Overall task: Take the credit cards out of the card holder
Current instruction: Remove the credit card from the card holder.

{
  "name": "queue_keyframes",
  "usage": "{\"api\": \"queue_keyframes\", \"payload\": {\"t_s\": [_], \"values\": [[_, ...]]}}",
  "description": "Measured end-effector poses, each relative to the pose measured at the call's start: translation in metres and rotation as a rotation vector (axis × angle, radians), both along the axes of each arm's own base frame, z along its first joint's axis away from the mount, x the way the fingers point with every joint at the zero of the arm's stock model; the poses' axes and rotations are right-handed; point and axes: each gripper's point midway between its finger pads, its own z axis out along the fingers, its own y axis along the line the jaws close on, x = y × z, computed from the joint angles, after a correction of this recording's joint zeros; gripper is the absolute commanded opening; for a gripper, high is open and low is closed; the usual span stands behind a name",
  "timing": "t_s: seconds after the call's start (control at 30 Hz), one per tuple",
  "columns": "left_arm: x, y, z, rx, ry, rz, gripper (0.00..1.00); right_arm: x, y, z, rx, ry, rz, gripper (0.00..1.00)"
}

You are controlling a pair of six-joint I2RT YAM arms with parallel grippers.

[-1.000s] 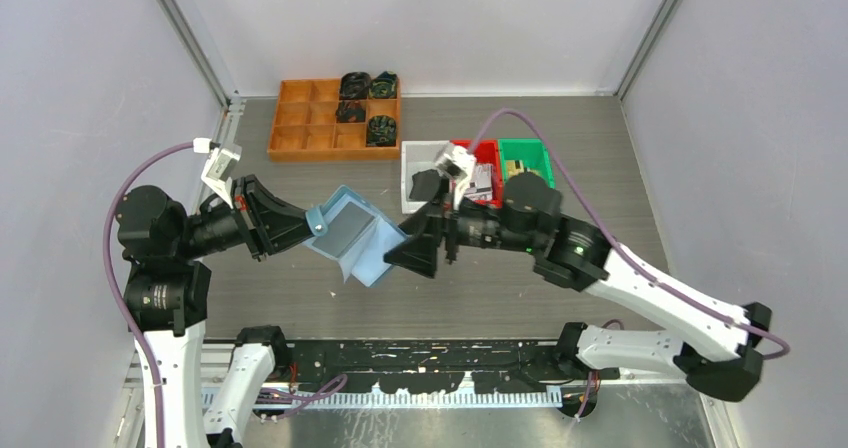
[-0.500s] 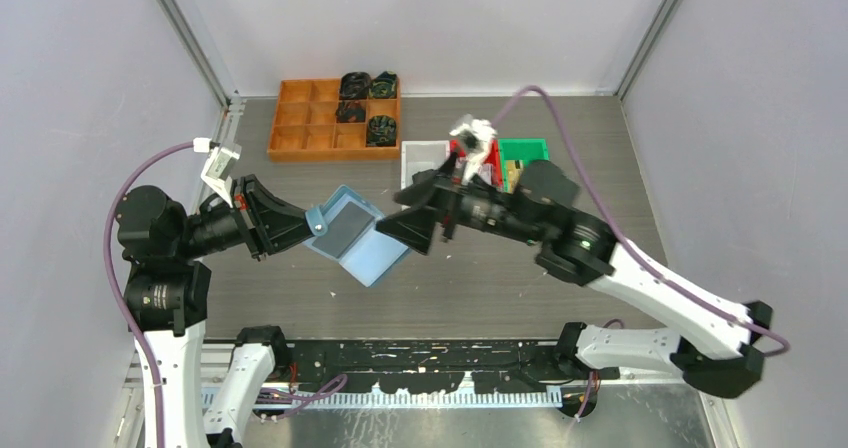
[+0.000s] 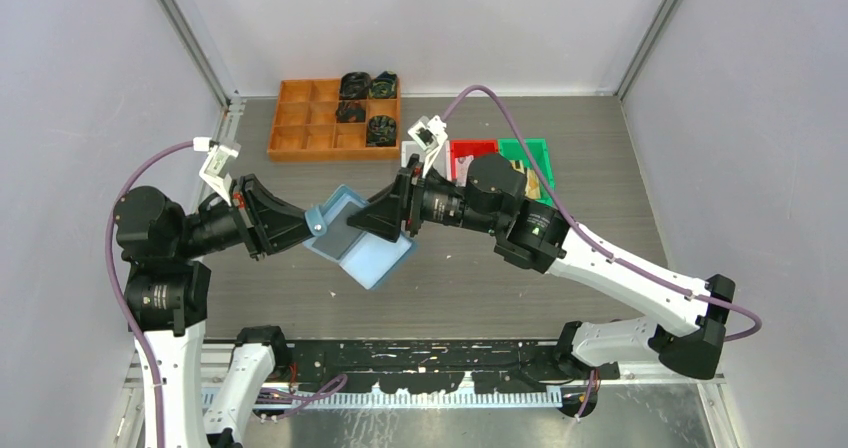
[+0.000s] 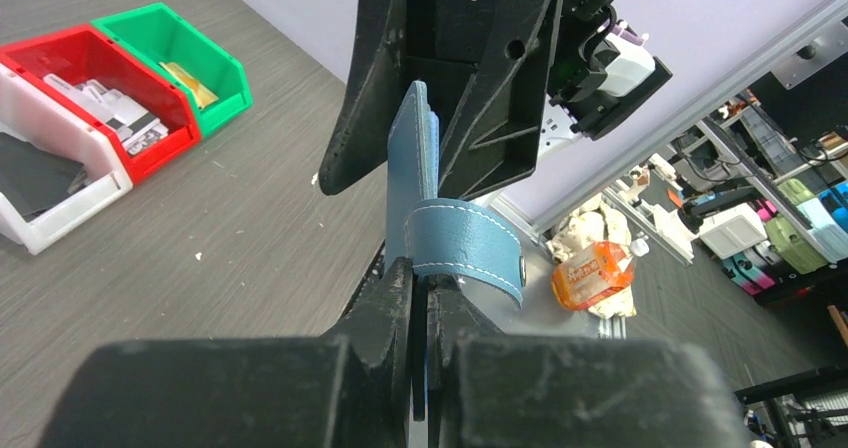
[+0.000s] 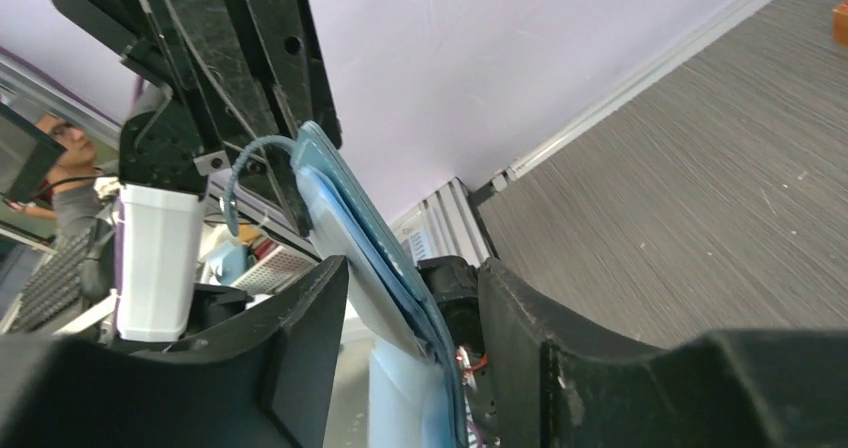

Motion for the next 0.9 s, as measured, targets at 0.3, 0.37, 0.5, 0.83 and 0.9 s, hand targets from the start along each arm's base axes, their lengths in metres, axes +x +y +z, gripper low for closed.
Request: {"api": "queue_keyframes", "payload": {"t_s": [0.3, 0.37, 0.5, 0.83, 0.9], "values": [[0.002, -0.001, 0.004, -0.017, 0.028, -0.006, 0.00, -0.012, -0.001, 0.012, 0.053, 0.011, 0.053, 0.25], [0.004, -0.001, 0.004, -0.022, 0.043, -0.007, 0.00, -0.015, -0.004, 0.014, 0.063, 0.008, 0.063, 0.24], [0.003, -0.001, 0.004, -0.031, 0.069, -0.016, 0.01, -0.020, -0.008, 0.014, 0.077, -0.001, 0.075, 0.24], [0.006, -0.002, 0.002, -0.063, 0.127, -0.024, 0.03, -0.024, -0.009, 0.015, 0.098, -0.009, 0.097, 0.24], [0.006, -0.002, 0.001, -0.065, 0.133, -0.026, 0.01, -0.025, -0.009, 0.015, 0.097, -0.009, 0.102, 0.24]]}}
